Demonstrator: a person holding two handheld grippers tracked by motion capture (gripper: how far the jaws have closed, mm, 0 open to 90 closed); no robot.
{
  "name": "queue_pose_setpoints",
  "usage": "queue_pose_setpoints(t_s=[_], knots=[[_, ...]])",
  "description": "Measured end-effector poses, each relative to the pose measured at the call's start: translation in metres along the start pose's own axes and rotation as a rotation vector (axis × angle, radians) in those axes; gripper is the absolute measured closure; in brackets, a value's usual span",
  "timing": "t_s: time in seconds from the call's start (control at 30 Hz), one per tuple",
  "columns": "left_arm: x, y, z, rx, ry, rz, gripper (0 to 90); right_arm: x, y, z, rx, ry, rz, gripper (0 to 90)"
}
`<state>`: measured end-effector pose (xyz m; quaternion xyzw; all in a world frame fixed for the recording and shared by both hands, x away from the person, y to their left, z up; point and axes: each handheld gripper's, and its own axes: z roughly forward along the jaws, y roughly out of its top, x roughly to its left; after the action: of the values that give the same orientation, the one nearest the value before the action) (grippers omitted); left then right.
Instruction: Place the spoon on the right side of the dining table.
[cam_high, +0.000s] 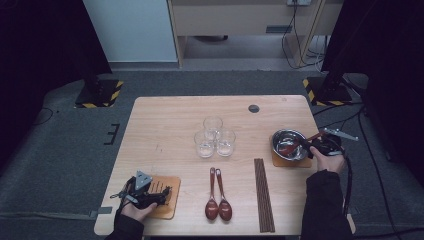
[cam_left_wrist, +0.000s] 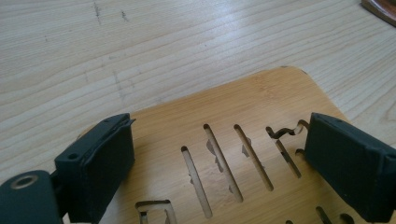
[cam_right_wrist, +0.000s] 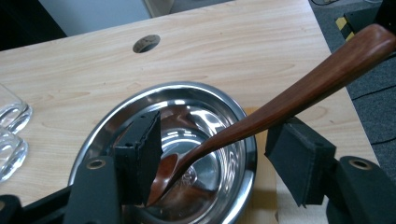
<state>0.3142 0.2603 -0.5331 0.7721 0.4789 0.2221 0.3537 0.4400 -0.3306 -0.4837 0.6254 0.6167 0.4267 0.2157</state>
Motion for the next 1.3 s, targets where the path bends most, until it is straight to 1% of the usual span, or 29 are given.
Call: queue_pose_setpoints(t_s=[0.13,0.23,0.47,0.6,0.9,1.3], knots=[[0.0,0.0,0.0,0.0,0.0,0.0,7.4,-0.001,-0.003,0.0,0.013,0.006,0.001,36.4],[0.0,0.0,0.0,0.0,0.0,0.0,7.5,-0.001,-0.003,-0.002,0.012,0.012,-0.012,36.4],[0.0,0.0,0.0,0.0,0.001,-0.001,7.4,-0.006,-0.01,-0.004,0.032,0.003,-0.013,36.5],[0.0,0.0,0.0,0.0,0.002,-0.002,7.4,-0.008,-0.013,-0.004,0.049,0.005,0.002,35.9],[0.0,0.0,0.0,0.0,0.002,-0.002,7.4,-0.013,-0.019,-0.008,0.056,0.021,0.026,35.5],[0.0,0.0,0.0,0.0,0.003,-0.002,7.4,-0.011,-0.025,-0.012,0.065,0.036,0.025,34.9]])
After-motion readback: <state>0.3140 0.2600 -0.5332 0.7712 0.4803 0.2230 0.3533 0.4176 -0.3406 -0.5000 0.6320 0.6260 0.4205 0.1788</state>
